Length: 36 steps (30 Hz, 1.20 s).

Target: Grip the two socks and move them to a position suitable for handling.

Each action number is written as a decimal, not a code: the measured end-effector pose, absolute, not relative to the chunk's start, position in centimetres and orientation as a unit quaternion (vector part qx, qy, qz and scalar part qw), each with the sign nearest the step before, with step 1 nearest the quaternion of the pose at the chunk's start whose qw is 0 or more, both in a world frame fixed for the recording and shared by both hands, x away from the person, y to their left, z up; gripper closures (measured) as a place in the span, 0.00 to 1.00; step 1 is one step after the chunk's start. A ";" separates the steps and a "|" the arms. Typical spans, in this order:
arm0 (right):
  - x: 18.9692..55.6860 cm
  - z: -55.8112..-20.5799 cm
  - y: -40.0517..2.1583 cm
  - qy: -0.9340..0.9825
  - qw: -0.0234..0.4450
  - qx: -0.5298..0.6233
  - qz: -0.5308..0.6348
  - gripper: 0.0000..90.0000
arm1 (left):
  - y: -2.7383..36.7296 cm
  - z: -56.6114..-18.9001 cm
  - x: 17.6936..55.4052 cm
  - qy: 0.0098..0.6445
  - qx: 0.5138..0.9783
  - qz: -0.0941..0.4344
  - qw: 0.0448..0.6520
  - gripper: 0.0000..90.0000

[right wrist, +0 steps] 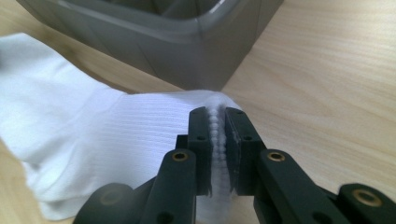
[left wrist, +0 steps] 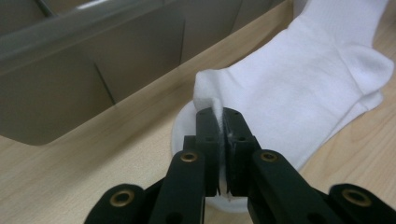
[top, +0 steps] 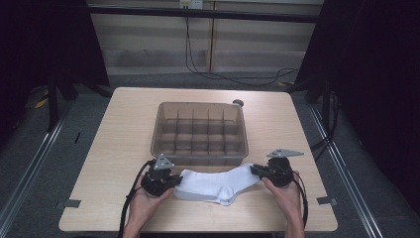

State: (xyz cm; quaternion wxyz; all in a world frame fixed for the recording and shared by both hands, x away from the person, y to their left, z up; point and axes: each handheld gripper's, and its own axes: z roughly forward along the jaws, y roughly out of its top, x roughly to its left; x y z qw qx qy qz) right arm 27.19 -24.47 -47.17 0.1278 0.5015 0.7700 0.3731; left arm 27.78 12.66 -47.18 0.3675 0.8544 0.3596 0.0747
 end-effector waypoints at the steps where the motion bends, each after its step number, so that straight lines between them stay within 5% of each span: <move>1: 27.4 -47.4 -24.3 0.774 0.130 0.500 0.366 0.90 | 12.7 -47.3 27.8 0.360 0.855 0.071 0.367 0.96; 14: 27.6 -48.2 -23.9 0.762 0.161 0.519 0.353 0.67 | 13.8 -46.9 27.8 0.368 0.846 0.078 0.377 0.80; 27: 27.2 -49.0 -22.6 0.769 0.120 0.503 0.376 0.71 | 11.6 -48.1 27.2 0.333 0.867 0.082 0.362 0.76; 36: 26.8 -49.1 -22.1 0.778 0.123 0.488 0.375 0.64 | 11.9 -49.0 26.4 0.317 0.877 0.088 0.349 0.62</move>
